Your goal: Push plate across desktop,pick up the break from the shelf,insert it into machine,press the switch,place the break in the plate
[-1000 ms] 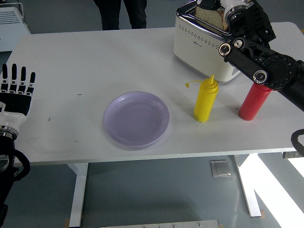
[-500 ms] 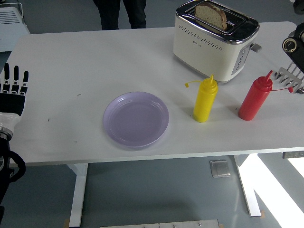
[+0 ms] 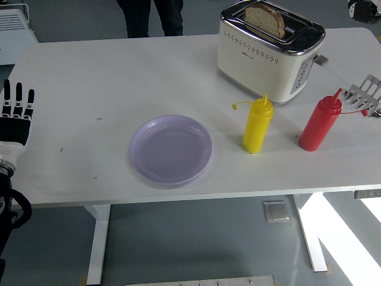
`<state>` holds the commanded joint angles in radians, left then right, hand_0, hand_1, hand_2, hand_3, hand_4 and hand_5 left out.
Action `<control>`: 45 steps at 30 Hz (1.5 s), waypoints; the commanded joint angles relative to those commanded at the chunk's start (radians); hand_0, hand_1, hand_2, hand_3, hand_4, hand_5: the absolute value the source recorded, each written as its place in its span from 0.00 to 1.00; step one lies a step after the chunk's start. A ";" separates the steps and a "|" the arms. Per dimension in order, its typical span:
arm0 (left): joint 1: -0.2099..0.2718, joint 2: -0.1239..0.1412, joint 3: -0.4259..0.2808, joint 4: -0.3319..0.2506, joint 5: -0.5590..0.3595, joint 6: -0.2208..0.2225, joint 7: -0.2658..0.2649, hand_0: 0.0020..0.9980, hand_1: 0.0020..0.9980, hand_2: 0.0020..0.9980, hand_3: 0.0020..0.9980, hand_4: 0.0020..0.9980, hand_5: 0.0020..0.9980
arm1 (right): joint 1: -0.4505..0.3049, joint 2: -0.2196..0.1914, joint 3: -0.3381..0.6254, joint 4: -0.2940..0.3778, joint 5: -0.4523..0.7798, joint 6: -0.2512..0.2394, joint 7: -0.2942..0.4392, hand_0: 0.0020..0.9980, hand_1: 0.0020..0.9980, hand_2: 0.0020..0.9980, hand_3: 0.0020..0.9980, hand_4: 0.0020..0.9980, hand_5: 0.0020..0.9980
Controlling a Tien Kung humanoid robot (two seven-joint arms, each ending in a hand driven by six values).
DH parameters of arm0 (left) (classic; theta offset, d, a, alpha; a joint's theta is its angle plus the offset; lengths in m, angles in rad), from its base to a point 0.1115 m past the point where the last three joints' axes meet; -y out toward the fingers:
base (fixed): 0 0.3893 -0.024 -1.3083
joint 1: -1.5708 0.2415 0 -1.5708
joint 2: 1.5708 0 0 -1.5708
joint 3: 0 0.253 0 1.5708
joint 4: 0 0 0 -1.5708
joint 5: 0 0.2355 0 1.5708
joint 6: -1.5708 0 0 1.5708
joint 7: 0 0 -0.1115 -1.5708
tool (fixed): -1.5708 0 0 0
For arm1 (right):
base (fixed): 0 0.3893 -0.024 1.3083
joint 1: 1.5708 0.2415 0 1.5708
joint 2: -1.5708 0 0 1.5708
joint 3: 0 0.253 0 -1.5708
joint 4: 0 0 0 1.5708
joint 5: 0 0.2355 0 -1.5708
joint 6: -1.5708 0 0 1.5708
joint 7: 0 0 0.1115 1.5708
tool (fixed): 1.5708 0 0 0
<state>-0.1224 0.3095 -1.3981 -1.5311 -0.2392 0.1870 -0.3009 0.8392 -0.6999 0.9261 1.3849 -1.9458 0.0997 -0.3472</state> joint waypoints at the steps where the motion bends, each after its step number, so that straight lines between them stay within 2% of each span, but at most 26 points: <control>1: 0.000 0.000 0.000 0.000 0.000 0.000 0.000 0.82 0.74 0.69 0.67 0.70 1.00 | -0.005 -0.003 -0.007 -0.005 0.000 0.002 0.001 0.42 0.36 0.64 0.54 0.12 0.00; 3: -0.001 -0.001 0.000 0.000 0.001 0.000 0.001 0.82 0.74 0.69 0.67 0.70 1.00 | -0.017 -0.008 -0.018 -0.016 -0.001 0.007 0.003 0.41 0.34 0.64 0.54 0.09 0.00; 11: 0.000 -0.002 -0.002 0.000 0.002 0.002 -0.001 0.82 0.73 0.69 0.67 0.70 1.00 | -0.045 -0.004 -0.049 -0.056 0.014 -0.003 0.012 0.41 0.35 0.64 0.54 0.09 0.00; 20: -0.002 -0.003 0.003 0.001 0.003 0.004 -0.003 0.82 0.73 0.69 0.67 0.70 1.00 | -0.037 0.043 -0.125 -0.141 0.059 -0.041 0.040 0.41 0.34 0.64 0.54 0.10 0.00; 32: -0.003 -0.003 0.005 0.003 0.003 0.005 -0.005 0.82 0.73 0.70 0.67 0.69 1.00 | -0.017 0.082 -0.192 -0.247 0.093 -0.086 0.076 0.41 0.34 0.63 0.53 0.12 0.00; 45: -0.002 -0.004 0.011 0.005 0.003 0.005 -0.006 0.82 0.73 0.70 0.67 0.69 1.00 | -0.010 0.110 -0.233 -0.266 0.114 -0.115 0.092 0.41 0.34 0.63 0.53 0.13 0.00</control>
<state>-0.1241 0.3052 -1.3870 -1.5259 -0.2366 0.1923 -0.3064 0.8291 -0.5899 0.6927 1.1190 -1.8316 -0.0149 -0.2554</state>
